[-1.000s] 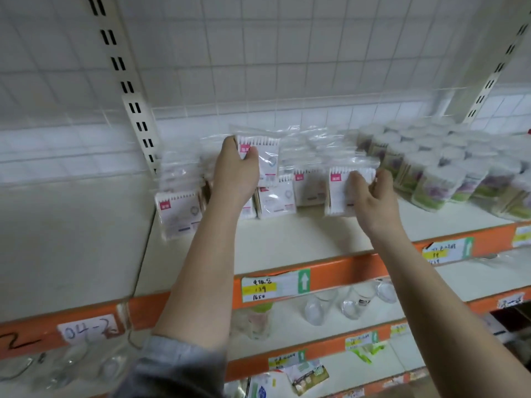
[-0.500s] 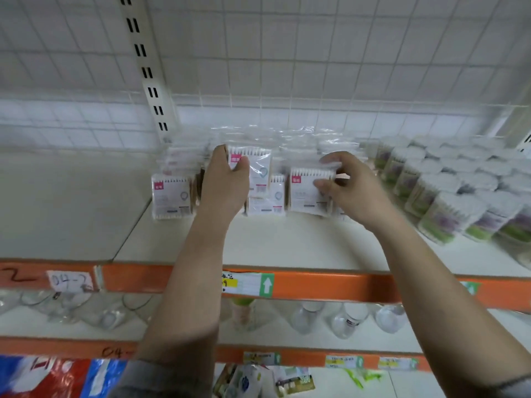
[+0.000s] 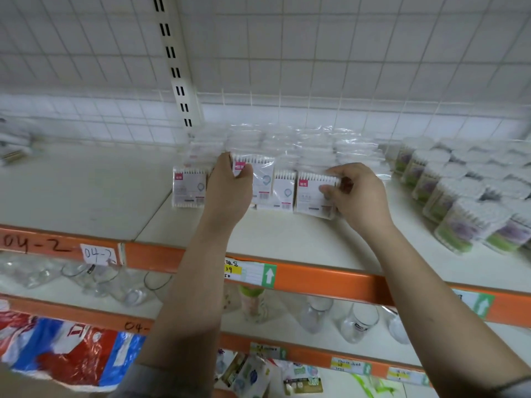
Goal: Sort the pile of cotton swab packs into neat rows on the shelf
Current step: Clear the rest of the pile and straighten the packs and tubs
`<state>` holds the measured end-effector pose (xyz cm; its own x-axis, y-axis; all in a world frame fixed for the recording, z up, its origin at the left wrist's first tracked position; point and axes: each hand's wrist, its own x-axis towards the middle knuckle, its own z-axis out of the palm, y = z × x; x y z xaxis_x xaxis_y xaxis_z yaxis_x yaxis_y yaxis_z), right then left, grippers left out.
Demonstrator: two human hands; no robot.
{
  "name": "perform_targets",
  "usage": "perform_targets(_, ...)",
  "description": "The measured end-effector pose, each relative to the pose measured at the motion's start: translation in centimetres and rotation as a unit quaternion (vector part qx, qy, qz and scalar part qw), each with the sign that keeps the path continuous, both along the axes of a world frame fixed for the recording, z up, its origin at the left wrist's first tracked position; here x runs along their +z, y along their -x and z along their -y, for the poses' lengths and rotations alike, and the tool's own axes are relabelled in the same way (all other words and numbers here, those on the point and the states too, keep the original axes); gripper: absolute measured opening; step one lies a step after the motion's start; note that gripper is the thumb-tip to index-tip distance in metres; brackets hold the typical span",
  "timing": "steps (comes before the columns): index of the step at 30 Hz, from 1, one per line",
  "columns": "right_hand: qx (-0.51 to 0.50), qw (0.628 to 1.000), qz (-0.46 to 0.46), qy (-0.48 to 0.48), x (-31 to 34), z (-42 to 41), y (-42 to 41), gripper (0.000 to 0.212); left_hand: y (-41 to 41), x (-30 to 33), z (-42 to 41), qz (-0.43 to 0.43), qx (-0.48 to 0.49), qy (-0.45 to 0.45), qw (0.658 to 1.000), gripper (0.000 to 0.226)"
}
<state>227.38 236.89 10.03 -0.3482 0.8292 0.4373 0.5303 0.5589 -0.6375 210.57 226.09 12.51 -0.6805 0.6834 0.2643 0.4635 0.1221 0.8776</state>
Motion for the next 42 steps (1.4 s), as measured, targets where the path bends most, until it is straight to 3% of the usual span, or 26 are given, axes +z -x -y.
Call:
perform_targets(5, 0.028, 0.999, 0.046, -0.006, -0.3, 0.1, -0.1, 0.044, 0.0, -0.2, 0.6, 0.001, -0.007, -0.004, 1.000, 0.010)
perform_targets(12, -0.005, 1.000, 0.006, -0.014, -0.3, 1.1, -0.8, 0.053, -0.1, -0.6, 0.8, -0.008, -0.010, -0.012, 1.000, 0.018)
perform_targets(17, -0.055, 0.998, -0.026, 0.007, -0.2, 2.2, -4.0, 0.046, -1.4, -0.5, 0.3, 0.011, -0.036, -0.028, 0.999, 0.022)
perform_targets(21, -0.106, 0.993, 0.013, 0.048, -1.0, 2.7, -7.0, 0.047, -3.8, -0.2, -0.7, 0.069, -0.105, -0.040, 0.991, 0.016)
perform_targets(28, -0.143, 0.982, 0.072, 0.101, -1.9, 4.3, -10.5, 0.046, -9.0, -1.7, -3.2, 0.092, -0.162, -0.054, 0.981, 0.015)
perform_targets(33, -0.143, 0.972, 0.147, 0.110, -2.2, 4.8, -11.8, 0.047, -11.9, -3.6, -4.5, 0.082, -0.146, -0.053, 0.984, 0.027)
perform_targets(39, -0.122, 0.969, 0.176, 0.121, -2.0, 5.1, -12.5, 0.030, -13.2, -4.8, -5.0, 0.073, -0.126, -0.068, 0.987, 0.013)
perform_targets(42, -0.097, 0.964, 0.214, 0.122, -2.0, 5.1, -12.9, 0.026, -13.3, -4.9, -5.0, 0.033, -0.081, -0.069, 0.994, 0.022)
